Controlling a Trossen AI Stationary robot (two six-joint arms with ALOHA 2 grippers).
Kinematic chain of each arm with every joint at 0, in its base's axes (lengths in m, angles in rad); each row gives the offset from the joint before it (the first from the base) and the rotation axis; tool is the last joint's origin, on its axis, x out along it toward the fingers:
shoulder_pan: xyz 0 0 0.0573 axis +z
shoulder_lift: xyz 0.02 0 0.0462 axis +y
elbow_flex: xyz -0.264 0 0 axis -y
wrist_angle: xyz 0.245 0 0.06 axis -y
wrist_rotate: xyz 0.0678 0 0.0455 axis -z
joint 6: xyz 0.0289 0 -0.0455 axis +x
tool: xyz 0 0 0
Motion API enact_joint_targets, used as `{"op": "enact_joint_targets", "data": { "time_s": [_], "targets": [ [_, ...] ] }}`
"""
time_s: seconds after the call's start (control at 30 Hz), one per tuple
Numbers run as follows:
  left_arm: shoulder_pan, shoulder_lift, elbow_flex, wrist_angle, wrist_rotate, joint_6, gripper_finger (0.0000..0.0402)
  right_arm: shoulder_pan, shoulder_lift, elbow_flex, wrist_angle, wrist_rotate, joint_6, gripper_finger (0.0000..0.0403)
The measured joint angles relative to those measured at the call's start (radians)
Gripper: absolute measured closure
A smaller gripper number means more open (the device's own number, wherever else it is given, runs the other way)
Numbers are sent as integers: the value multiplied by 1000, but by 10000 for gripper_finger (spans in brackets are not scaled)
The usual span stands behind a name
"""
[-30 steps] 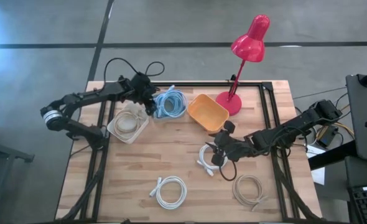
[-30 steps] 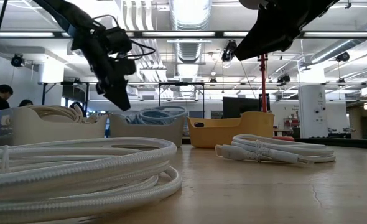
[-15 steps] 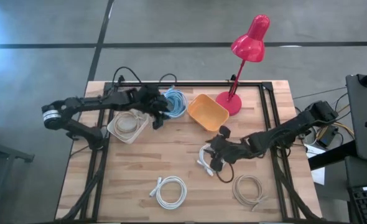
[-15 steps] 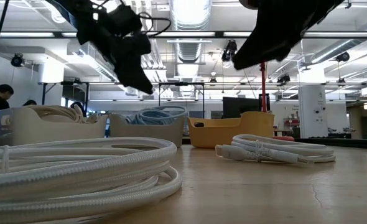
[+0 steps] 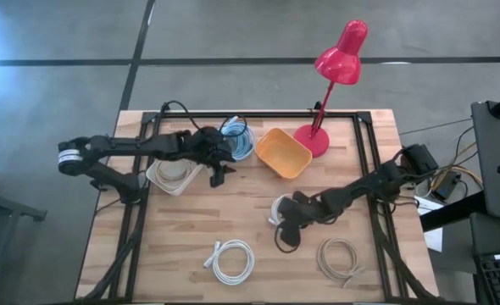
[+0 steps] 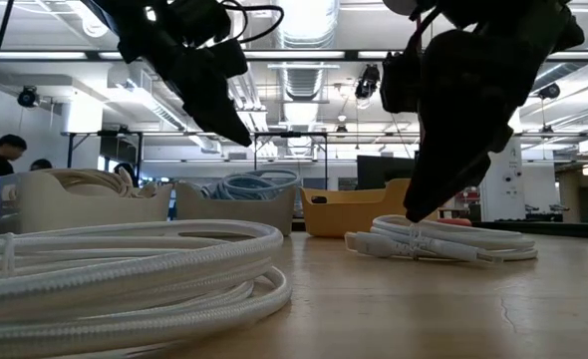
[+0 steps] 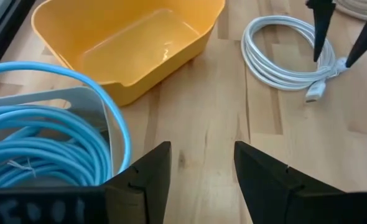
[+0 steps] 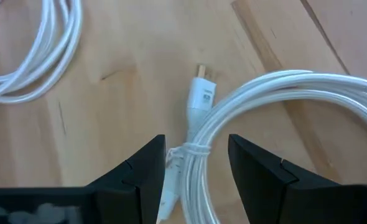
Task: Sort HDMI cables
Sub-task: Put the right white hdmi cable into the yellow bin
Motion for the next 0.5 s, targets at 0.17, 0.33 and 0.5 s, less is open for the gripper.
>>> {"op": "enact_joint_targets", "data": {
  "time_s": [0.17, 0.33, 0.5],
  "targets": [
    [0, 0, 0, 0, -2, 0, 225, 1, 4, 0, -7, 1, -47, 232],
    [-1, 0, -16, 10, 0, -19, 225, 1, 43, 0, 0, 1, -51, 232],
    [-15, 0, -57, 45, 1, -45, 225, 1, 108, 1, 12, 8, -41, 232]
  ]
}}
